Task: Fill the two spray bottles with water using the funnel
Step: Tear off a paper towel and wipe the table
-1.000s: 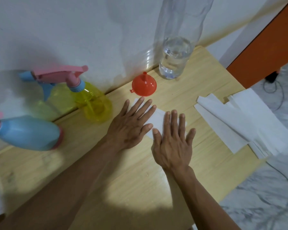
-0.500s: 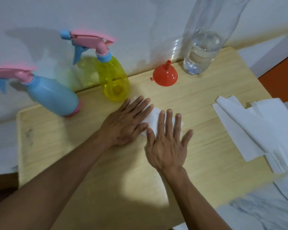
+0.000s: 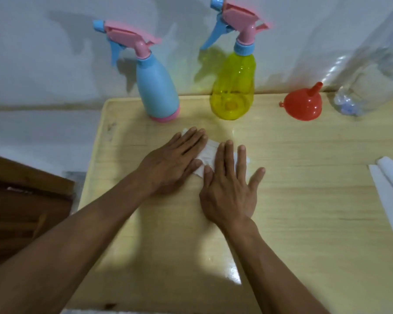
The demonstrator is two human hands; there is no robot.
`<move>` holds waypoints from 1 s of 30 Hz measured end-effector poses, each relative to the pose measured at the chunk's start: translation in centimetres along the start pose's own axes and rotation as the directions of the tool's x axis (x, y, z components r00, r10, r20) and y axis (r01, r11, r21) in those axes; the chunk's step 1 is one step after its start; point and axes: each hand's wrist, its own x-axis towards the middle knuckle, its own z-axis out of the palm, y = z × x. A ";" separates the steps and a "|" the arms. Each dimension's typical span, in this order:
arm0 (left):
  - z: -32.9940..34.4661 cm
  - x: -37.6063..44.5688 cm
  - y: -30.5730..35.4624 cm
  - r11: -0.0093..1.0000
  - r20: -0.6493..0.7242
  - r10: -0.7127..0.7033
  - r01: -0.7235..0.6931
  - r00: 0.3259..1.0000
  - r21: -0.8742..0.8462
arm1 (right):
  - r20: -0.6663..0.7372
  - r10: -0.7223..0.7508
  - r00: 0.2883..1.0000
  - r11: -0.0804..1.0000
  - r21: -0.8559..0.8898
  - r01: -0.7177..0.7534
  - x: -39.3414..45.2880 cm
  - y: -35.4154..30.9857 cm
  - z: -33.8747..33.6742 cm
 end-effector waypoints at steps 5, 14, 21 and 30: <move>0.0 -3.7 -2.6 0.991 -0.034 -0.134 0.134 0.990 -0.003 | 0.022 -0.130 0.991 0.991 -0.011 0.130 0.7 -3.7 0.9; 1.2 -9.6 -2.2 0.899 -0.139 -0.437 0.433 0.888 -0.062 | 0.119 -0.406 0.906 0.906 -0.079 0.417 1.3 -6.8 1.9; 2.7 -10.9 2.6 0.765 -0.213 -0.641 0.637 0.737 -0.098 | 0.181 -0.630 0.755 0.746 -0.130 0.653 1.5 -4.9 1.5; 4.8 -10.3 11.0 0.602 -0.274 -0.789 0.781 0.550 -0.168 | 0.371 -0.764 0.528 0.523 -0.122 0.843 2.6 0.0 -1.1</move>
